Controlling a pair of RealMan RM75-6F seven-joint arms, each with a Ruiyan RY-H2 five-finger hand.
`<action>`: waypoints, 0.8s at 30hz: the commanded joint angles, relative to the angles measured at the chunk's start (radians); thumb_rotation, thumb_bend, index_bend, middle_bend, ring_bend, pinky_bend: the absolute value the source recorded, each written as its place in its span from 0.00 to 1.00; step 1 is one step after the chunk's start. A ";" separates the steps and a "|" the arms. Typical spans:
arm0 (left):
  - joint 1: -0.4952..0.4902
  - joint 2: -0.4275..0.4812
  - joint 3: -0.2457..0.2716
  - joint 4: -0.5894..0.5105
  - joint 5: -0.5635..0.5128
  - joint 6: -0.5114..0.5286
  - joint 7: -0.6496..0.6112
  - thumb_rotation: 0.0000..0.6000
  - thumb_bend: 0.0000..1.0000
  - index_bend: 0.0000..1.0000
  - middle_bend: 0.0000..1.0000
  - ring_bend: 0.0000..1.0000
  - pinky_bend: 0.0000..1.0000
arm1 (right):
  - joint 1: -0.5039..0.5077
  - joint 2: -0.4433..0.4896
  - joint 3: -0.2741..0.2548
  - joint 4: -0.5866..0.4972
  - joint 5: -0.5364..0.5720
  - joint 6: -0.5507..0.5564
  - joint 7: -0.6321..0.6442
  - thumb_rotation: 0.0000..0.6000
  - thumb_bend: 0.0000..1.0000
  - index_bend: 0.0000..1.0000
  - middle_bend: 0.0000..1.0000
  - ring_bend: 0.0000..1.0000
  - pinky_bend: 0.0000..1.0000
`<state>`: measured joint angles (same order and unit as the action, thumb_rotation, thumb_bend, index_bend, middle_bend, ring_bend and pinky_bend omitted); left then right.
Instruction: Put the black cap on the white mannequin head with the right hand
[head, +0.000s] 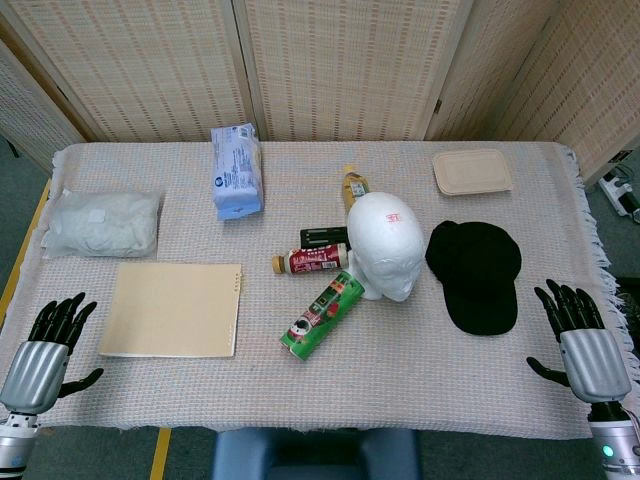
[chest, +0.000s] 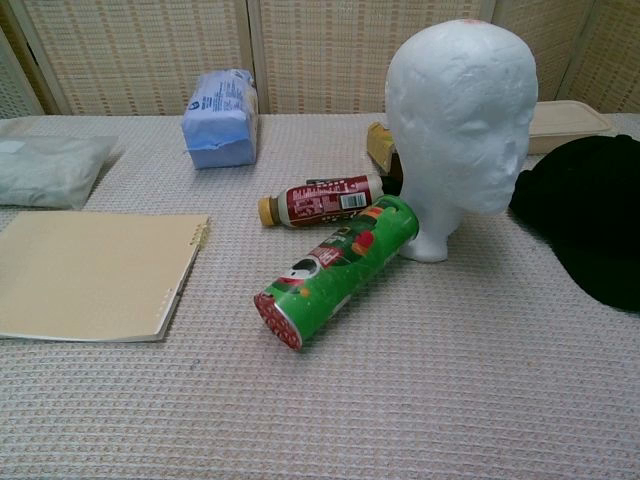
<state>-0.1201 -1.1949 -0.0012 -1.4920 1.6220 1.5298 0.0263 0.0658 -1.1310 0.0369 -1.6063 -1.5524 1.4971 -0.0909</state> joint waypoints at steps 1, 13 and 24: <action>0.001 -0.001 0.000 0.000 0.000 0.001 0.002 1.00 0.17 0.05 0.00 0.00 0.03 | 0.001 0.000 0.001 0.001 0.002 -0.003 0.000 1.00 0.00 0.00 0.00 0.00 0.00; -0.006 0.004 0.001 -0.005 0.005 -0.006 -0.027 1.00 0.17 0.05 0.00 0.00 0.03 | -0.009 -0.023 -0.007 0.048 -0.044 0.042 -0.037 1.00 0.01 0.00 0.00 0.00 0.03; -0.005 0.031 0.011 -0.027 0.014 -0.004 -0.071 1.00 0.17 0.05 0.00 0.00 0.03 | -0.011 -0.228 0.020 0.447 -0.041 0.098 0.105 1.00 0.01 0.24 0.95 0.99 1.00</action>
<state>-0.1256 -1.1654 0.0083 -1.5179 1.6352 1.5245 -0.0440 0.0515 -1.2975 0.0455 -1.2417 -1.6093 1.5954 -0.0507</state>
